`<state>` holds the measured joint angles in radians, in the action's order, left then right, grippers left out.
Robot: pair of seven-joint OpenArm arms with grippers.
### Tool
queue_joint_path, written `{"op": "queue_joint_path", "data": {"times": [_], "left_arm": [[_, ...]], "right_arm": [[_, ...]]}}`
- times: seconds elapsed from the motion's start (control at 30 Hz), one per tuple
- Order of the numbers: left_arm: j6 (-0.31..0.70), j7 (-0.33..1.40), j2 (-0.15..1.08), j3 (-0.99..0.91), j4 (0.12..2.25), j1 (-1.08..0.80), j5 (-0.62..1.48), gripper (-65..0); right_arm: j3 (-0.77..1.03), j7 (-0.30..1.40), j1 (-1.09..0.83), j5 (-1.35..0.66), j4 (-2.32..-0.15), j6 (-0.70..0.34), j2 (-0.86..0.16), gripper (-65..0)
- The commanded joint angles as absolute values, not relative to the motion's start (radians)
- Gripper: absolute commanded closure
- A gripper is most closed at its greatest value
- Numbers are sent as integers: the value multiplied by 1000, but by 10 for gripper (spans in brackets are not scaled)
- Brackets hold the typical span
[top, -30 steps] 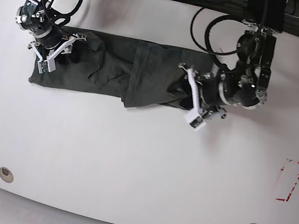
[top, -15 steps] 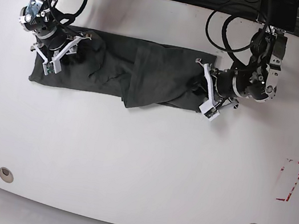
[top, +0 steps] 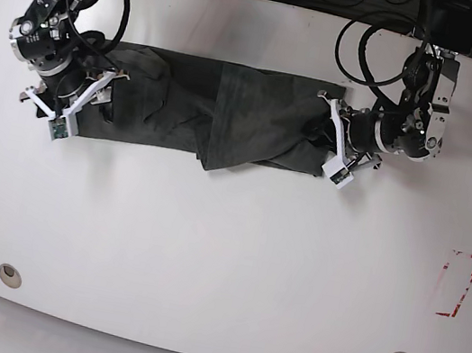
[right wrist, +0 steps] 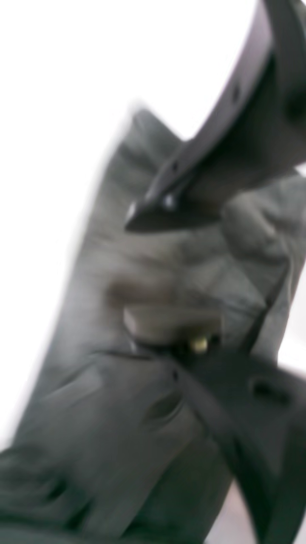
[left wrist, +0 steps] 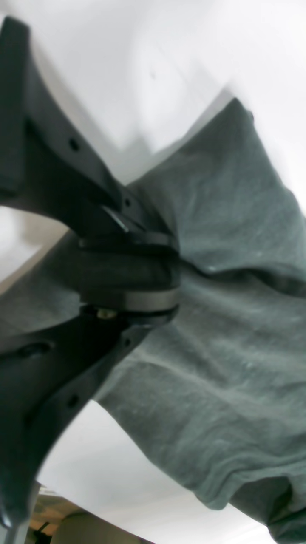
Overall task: Layout the t-shirt on the table in an organized manner, then fold the t-shirt properly
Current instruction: 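Release the right gripper and move it to the strip's other end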
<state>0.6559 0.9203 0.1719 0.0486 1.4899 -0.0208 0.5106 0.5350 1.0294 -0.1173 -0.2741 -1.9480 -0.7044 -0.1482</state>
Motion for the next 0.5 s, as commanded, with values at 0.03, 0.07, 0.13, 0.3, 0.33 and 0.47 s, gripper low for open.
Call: {"op": "queue_joint_path", "data": {"times": [0.03,0.07,0.13,0.3,0.33,0.47], "left_arm": [[656,924,199,47,1497,-21,501,-103],[657,920,202,47,1497,-21,501,-103],[657,914,214,47,1497,-22,501,-103],[657,911,239,47,1480,-22,501,-103],[657,906,245,47,1472,-21,501,-103],[657,871,259,47,1435,-16,501,-103]], "right_arm": [[621,1124,-59,-265,-2000,-698,-131,-515],[644,1142,-48,-265,-2000,-698,-127,-544],[711,1185,-15,-266,-1997,-698,-122,-615],[829,1262,30,-341,-1943,-698,-131,-650],[852,1280,38,-375,-1917,-698,-139,-650],[901,1322,45,-496,-1821,-698,-189,-650]]}}
